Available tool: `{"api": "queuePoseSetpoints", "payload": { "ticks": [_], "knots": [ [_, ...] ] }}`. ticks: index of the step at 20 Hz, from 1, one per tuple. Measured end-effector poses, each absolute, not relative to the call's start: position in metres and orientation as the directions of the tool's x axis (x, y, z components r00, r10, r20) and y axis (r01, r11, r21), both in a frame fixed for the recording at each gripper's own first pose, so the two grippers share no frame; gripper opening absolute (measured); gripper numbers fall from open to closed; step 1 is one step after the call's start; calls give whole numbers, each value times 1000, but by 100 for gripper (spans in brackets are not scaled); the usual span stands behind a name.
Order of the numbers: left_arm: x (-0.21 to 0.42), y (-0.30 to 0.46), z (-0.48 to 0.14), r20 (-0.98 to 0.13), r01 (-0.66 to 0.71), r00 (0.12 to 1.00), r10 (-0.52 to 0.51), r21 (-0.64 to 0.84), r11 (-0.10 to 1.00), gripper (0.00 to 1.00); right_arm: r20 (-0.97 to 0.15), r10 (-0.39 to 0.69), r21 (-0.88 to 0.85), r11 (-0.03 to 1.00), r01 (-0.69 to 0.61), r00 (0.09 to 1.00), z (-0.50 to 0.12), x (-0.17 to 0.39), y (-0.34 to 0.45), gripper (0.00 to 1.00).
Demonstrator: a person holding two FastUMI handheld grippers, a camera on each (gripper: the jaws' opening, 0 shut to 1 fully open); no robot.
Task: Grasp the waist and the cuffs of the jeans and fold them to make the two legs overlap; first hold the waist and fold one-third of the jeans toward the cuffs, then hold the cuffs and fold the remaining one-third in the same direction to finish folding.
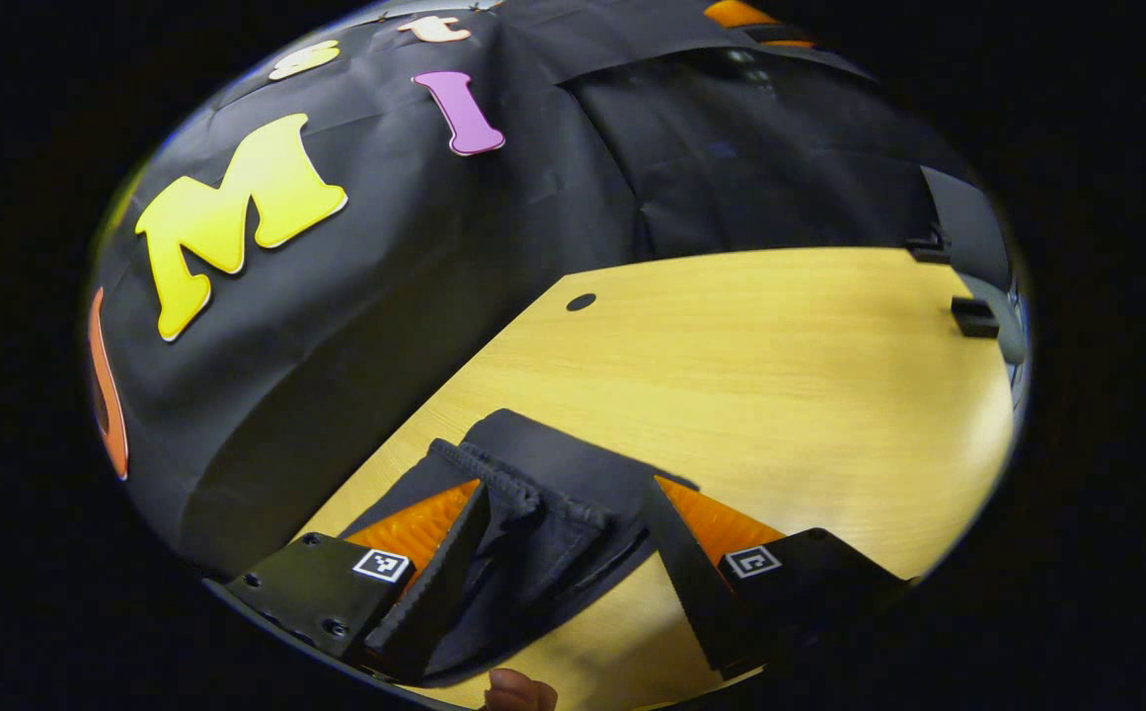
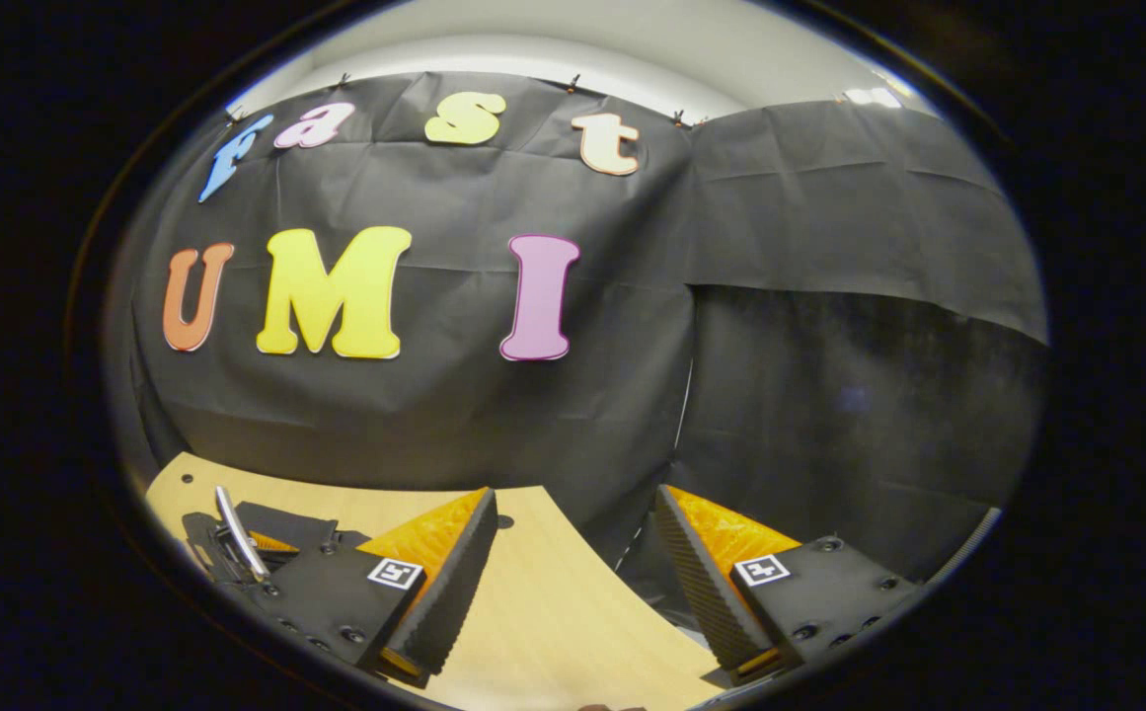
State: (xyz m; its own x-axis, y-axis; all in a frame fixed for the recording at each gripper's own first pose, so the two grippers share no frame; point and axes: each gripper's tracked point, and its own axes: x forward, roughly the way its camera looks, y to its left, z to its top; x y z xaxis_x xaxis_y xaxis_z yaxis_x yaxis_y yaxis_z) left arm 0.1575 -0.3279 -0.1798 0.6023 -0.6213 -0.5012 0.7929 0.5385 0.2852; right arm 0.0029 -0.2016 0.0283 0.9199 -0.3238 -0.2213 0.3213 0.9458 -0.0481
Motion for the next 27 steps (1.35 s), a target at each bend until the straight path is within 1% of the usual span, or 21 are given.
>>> {"api": "queuePoseSetpoints", "payload": {
  "ticks": [3,4,5,6,7,10,11,12,13,15,16,17,18,19,20,21,22,24,25,26,27],
  "knots": [
    [149,-328,-140,-423,768,625,-657,178,615,99,-219,-276,-24,960,277,936,26,15,-191,94],
    [155,-321,-122,-389,736,659,-644,158,658,99,-224,-248,-12,968,252,943,24,21,-183,94],
    [165,-311,-103,-356,699,698,-621,153,698,99,-228,-221,-4,974,227,948,20,29,-174,100],
    [173,-297,-81,-319,658,739,-594,155,736,99,-228,-192,9,980,199,955,19,37,-165,100],
    [181,-282,-56,-278,612,782,-558,164,774,99,-225,-147,34,987,159,963,19,46,-149,94],
    [192,-237,5,-166,473,879,-446,201,858,99,-207,-26,84,995,44,978,21,72,-102,95],
    [192,-223,21,-135,434,900,-414,205,877,99,-198,14,92,996,5,980,23,79,-85,98],
    [194,-211,38,-108,397,918,-382,201,896,99,-187,51,98,995,-33,981,27,85,-67,94],
    [192,-200,53,-87,359,933,-349,195,913,98,-174,87,104,992,-70,981,31,91,-47,98],
    [188,-173,72,-48,278,961,-274,168,946,98,-148,148,124,984,-131,978,38,98,-11,94],
    [182,-162,75,-31,245,970,-243,142,959,94,-135,185,139,976,-167,973,40,100,9,94],
    [175,-154,82,-26,214,977,-213,112,970,99,-130,219,147,969,-200,967,40,100,30,95],
    [167,-147,87,-15,191,982,-190,83,978,98,-132,251,146,962,-231,959,39,100,47,98],
    [163,-140,89,-8,161,987,-161,52,986,99,-141,281,142,955,-261,949,36,99,62,94],
    [161,-134,88,-13,138,990,-137,26,990,98,-147,316,141,945,-296,937,33,96,78,95],
    [158,-128,85,-31,105,994,-104,10,994,94,-148,337,143,938,-317,930,31,93,88,98],
    [155,-124,83,-50,73,996,-73,-11,997,99,-156,343,150,935,-321,926,29,89,94,94],
    [148,-122,81,-62,67,996,-71,-64,996,99,-154,347,161,933,-323,925,26,82,104,94],
    [147,-118,82,-57,55,997,-60,-82,995,94,-154,326,144,941,-305,933,25,81,103,94],
    [149,-115,82,-58,40,997,-45,-90,995,99,-164,300,122,952,-282,940,20,81,100,98],
    [148,-113,79,-60,34,997,-39,-87,996,99,-173,292,111,955,-276,941,17,78,101,99]
  ]
}}
